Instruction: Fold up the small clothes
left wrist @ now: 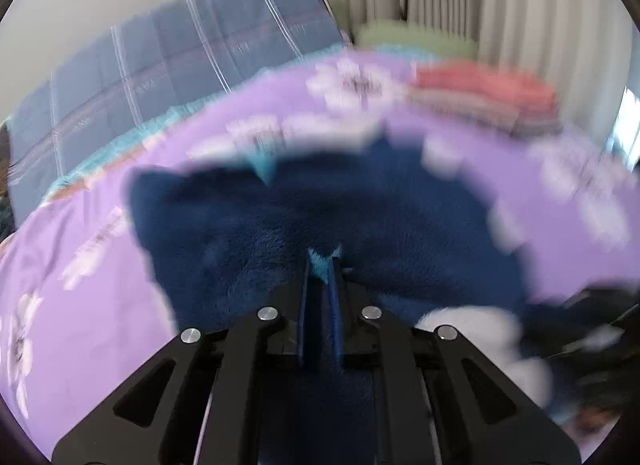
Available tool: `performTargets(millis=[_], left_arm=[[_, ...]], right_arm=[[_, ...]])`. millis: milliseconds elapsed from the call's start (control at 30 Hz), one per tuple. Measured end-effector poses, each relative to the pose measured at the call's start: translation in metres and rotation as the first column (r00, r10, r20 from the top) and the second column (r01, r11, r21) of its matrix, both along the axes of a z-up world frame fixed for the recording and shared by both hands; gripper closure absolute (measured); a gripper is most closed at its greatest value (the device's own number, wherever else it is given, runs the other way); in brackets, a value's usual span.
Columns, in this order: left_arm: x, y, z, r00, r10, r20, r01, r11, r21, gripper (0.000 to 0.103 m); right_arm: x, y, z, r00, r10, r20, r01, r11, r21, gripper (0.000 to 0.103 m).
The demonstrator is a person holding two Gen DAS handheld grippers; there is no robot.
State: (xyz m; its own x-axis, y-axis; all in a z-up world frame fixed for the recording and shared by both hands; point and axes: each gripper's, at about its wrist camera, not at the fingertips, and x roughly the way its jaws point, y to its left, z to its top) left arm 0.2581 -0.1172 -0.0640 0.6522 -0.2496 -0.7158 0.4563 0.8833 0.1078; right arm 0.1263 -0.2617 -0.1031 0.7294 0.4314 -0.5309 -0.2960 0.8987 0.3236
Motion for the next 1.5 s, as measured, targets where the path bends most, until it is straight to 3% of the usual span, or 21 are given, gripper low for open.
performTargets(millis=[67, 133, 233, 333, 400, 467, 567, 600, 667, 733, 767, 833, 900, 1000, 1067, 1133, 1200, 1300, 1367, 1500], left_arm=[[0.004, 0.008, -0.003, 0.999, 0.025, -0.022, -0.027, 0.997, -0.073, 0.092], [0.001, 0.005, -0.002, 1.0, 0.013, -0.014, -0.014, 0.999, -0.042, 0.093], [0.001, 0.008, 0.001, 0.999, 0.012, -0.039, -0.015, 0.998, -0.058, 0.093], [0.001, 0.006, 0.0, 0.999, 0.017, -0.027, -0.018, 0.999, -0.03, 0.094], [0.0, 0.005, -0.002, 1.0, 0.018, -0.025, -0.019, 0.999, -0.03, 0.094], [0.001, 0.006, -0.002, 0.999, 0.02, -0.027, -0.021, 0.999, -0.034, 0.094], [0.001, 0.006, -0.002, 0.999, 0.022, -0.022, -0.023, 0.999, -0.043, 0.094], [0.001, 0.007, -0.002, 0.999, 0.026, -0.019, -0.026, 0.998, -0.052, 0.094], [0.0, 0.01, -0.003, 1.0, 0.027, -0.015, -0.028, 0.997, -0.068, 0.094], [-0.001, 0.014, -0.003, 1.0, 0.026, -0.011, -0.027, 0.995, -0.095, 0.094], [0.0, 0.016, -0.003, 1.0, 0.025, -0.015, -0.027, 0.993, -0.118, 0.094], [0.002, 0.014, -0.002, 1.0, 0.021, -0.012, -0.022, 0.994, -0.111, 0.094], [0.003, 0.012, 0.002, 1.0, 0.007, -0.017, -0.009, 0.995, -0.097, 0.094], [0.01, 0.026, 0.025, 0.999, -0.01, -0.037, 0.002, 0.98, -0.199, 0.093], [0.018, 0.042, 0.049, 0.997, 0.071, 0.025, -0.063, 0.97, -0.234, 0.093], [0.03, 0.052, 0.062, 0.993, 0.102, 0.061, -0.085, 0.969, -0.233, 0.093], [0.052, 0.049, 0.052, 0.997, 0.081, 0.009, -0.078, 0.975, -0.209, 0.093], [0.081, 0.03, -0.011, 0.993, 0.076, -0.092, -0.077, 0.997, -0.006, 0.094], [0.085, 0.036, -0.019, 0.99, 0.121, -0.077, -0.129, 0.986, -0.107, 0.096], [0.075, 0.03, -0.01, 0.993, 0.111, -0.047, -0.112, 0.993, -0.039, 0.097]], right_arm=[[-0.001, 0.002, 0.001, 1.0, -0.004, 0.005, 0.004, 1.0, -0.015, 0.085], [-0.002, 0.003, 0.001, 1.0, -0.005, 0.006, 0.005, 1.0, -0.023, 0.085], [-0.002, 0.003, 0.007, 1.0, -0.004, -0.017, 0.004, 0.999, -0.032, 0.084], [0.001, -0.002, 0.034, 0.997, -0.01, -0.077, 0.01, 1.0, -0.006, 0.077], [0.003, -0.005, 0.063, 1.0, -0.028, -0.014, 0.028, 1.0, -0.002, 0.072], [0.016, 0.002, 0.092, 0.998, -0.029, 0.056, 0.033, 0.997, -0.073, 0.072], [0.048, 0.013, 0.108, 0.998, 0.045, 0.043, -0.043, 0.998, -0.04, 0.082], [0.067, 0.017, 0.106, 0.998, 0.057, 0.004, -0.057, 0.998, -0.022, 0.089], [0.101, 0.023, 0.089, 0.998, 0.019, -0.062, -0.022, 0.998, -0.052, 0.091], [0.141, 0.036, 0.037, 0.986, -0.052, -0.159, 0.015, 0.974, -0.226, 0.095], [0.148, 0.038, 0.019, 0.985, -0.041, -0.169, 0.001, 0.974, -0.229, 0.096], [0.146, 0.031, 0.014, 0.988, -0.059, -0.144, 0.034, 0.984, -0.173, 0.097], [0.139, 0.042, 0.016, 0.993, -0.073, -0.097, 0.045, 0.963, -0.266, 0.097], [0.138, 0.043, 0.015, 0.993, -0.077, -0.093, 0.049, 0.962, -0.268, 0.097], [0.137, 0.037, 0.013, 0.993, -0.073, -0.098, 0.048, 0.97, -0.237, 0.097], [0.136, 0.036, 0.012, 0.992, -0.071, -0.1, 0.046, 0.973, -0.228, 0.097], [0.136, 0.037, 0.015, 0.992, -0.072, -0.099, 0.047, 0.97, -0.238, 0.097], [0.14, 0.037, 0.015, 0.99, -0.074, -0.117, 0.047, 0.973, -0.224, 0.097], [0.143, 0.037, 0.015, 0.989, -0.081, -0.124, 0.051, 0.973, -0.225, 0.097], [0.142, 0.039, 0.016, 0.99, -0.079, -0.114, 0.049, 0.97, -0.239, 0.097]])
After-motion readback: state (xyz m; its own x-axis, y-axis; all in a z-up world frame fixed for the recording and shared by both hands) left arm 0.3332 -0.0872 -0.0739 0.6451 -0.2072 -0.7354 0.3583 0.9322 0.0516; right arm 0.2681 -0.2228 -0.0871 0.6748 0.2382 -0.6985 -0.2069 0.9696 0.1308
